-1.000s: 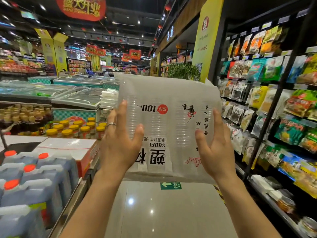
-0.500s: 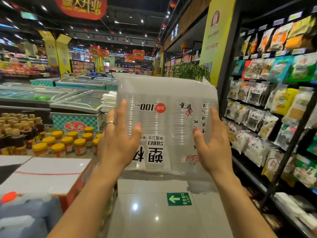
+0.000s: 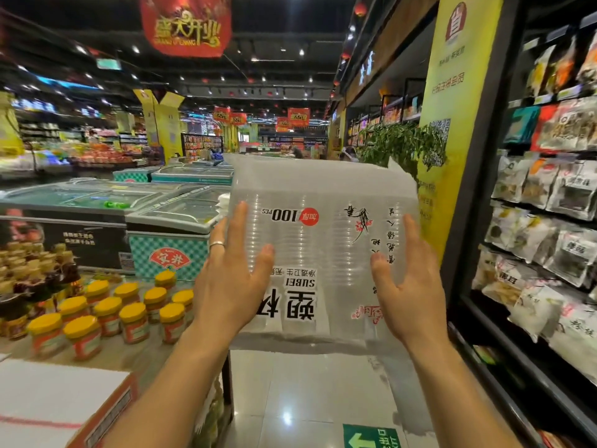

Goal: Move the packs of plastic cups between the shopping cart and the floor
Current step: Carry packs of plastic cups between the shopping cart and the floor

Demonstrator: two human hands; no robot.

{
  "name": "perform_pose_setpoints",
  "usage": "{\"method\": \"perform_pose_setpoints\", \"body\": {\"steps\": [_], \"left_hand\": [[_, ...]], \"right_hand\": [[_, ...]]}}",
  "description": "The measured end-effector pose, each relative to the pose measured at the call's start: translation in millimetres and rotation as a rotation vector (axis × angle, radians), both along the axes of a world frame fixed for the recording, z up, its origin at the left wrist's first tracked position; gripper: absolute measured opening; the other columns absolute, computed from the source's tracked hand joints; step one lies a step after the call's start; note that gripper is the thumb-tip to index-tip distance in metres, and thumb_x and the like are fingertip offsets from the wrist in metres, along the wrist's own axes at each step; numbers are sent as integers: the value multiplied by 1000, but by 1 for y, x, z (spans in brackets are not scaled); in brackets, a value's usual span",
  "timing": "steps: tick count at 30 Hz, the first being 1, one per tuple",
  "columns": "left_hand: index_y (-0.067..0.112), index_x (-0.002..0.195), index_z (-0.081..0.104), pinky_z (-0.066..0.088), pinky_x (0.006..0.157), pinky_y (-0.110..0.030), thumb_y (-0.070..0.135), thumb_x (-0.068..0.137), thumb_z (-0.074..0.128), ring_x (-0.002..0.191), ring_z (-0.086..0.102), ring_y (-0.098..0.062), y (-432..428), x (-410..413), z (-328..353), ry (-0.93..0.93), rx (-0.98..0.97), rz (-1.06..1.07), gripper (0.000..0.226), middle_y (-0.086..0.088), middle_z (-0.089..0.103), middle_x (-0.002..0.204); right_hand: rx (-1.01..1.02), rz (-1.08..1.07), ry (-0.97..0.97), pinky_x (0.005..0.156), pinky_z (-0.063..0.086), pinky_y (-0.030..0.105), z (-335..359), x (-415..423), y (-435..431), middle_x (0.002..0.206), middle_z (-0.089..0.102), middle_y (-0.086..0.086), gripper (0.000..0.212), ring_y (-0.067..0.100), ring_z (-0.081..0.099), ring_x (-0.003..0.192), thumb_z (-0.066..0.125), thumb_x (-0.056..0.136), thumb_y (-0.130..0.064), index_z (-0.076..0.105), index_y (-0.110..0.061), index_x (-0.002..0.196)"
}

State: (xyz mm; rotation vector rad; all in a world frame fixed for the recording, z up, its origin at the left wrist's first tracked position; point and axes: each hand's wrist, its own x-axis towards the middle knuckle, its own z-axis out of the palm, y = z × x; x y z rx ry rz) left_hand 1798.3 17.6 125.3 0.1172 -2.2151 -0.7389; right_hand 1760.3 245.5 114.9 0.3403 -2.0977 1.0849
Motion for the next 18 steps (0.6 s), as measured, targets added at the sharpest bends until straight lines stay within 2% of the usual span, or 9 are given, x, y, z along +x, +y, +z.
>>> {"method": "perform_pose_setpoints", "body": {"steps": [3, 7, 11, 16, 18], "left_hand": [[42, 154, 3, 41, 98, -50, 57, 96, 34, 139, 35, -33, 17, -54, 5, 9, 17, 11, 67, -7, 15, 162], [42, 154, 5, 39, 101, -51, 62, 87, 31, 140, 33, -33, 33, -112, 7, 6, 11, 24, 74, -9, 17, 161], [42, 154, 9, 41, 100, -52, 62, 87, 33, 138, 35, -32, 43, -171, 4, 19, 15, -5, 73, -5, 24, 158], [45, 153, 9, 38, 103, -52, 57, 95, 40, 141, 33, -27, 47, -249, -6, 38, 19, -24, 67, -1, 21, 160], [47, 152, 8, 38, 103, -53, 60, 92, 36, 140, 34, -28, 45, -282, -9, 36, 9, -27, 68, -2, 22, 161]], "right_hand": [[-2, 15, -12, 99, 24, 26, 5, -57, 14, 154, 29, -6, 68, -7, 24, 118, 51, 97, -39, 14, -37, 154], [-13, 58, -37, 101, 22, 25, 12, -119, 33, 155, 28, -7, 67, -11, 20, 115, 52, 97, -39, 16, -39, 154], [-8, 53, -53, 102, 18, 22, 10, -173, 46, 158, 22, -11, 67, -19, 13, 114, 51, 97, -39, 16, -40, 154], [-8, 11, -66, 96, 26, 25, 4, -241, 52, 156, 25, -8, 67, -11, 24, 120, 51, 97, -39, 15, -39, 153], [-11, 1, -71, 96, 28, 26, 1, -271, 50, 156, 25, -8, 67, -18, 22, 112, 50, 97, -41, 14, -40, 153]]}}
